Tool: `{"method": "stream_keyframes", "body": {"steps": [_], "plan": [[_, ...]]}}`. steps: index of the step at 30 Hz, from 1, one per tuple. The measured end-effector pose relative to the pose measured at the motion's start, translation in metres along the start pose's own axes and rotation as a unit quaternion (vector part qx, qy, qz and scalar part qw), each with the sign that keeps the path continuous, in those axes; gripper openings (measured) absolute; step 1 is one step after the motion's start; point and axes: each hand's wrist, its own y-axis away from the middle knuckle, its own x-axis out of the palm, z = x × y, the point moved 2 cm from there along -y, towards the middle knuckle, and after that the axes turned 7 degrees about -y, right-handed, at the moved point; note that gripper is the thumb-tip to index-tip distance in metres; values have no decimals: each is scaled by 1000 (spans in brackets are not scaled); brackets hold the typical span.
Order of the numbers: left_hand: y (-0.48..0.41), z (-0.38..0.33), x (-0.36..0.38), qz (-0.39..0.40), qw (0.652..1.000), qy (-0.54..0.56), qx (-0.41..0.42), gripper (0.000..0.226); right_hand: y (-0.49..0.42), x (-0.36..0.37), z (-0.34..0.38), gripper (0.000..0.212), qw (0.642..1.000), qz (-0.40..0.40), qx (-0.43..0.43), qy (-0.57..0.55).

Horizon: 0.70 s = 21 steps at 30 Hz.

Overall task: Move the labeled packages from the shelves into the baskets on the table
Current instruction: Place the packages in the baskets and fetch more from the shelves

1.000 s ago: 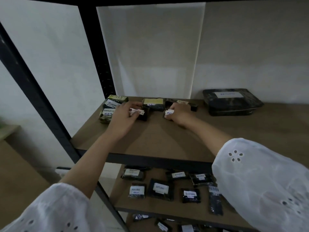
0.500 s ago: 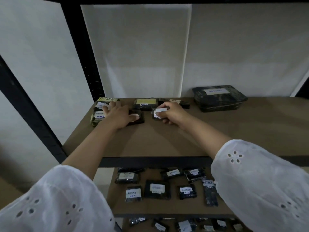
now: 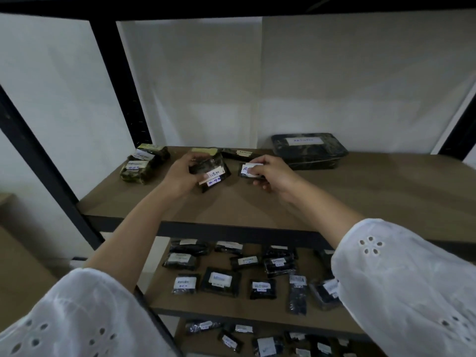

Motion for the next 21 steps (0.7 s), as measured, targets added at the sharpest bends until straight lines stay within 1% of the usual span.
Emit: {"method": "stream_keyframes", "body": {"steps": [3,5,8,11,14,21], "plan": [[28,-33,24,-50,988,140,-38,49,22,-39,-7,13,999,24,-16,17],[55,-57,45,-94,966,232,-70,40,40,-66,-12,14,998,45,-32,28],[92,-87,82,-129,933,311,-128,28,70,-107,-21,13,997,65,-37,6],[123,-116,114,-112,918,346,-160,21,100,-147,-31,15,997,78,-21,1],[150,-143,141,-117,906,376,-155,19,127,-181,-38,17,996,84,-8,-18],[199,-202,189,-95,910,385,-123,22,193,-253,-49,17,995,62,-7,-71]]}}
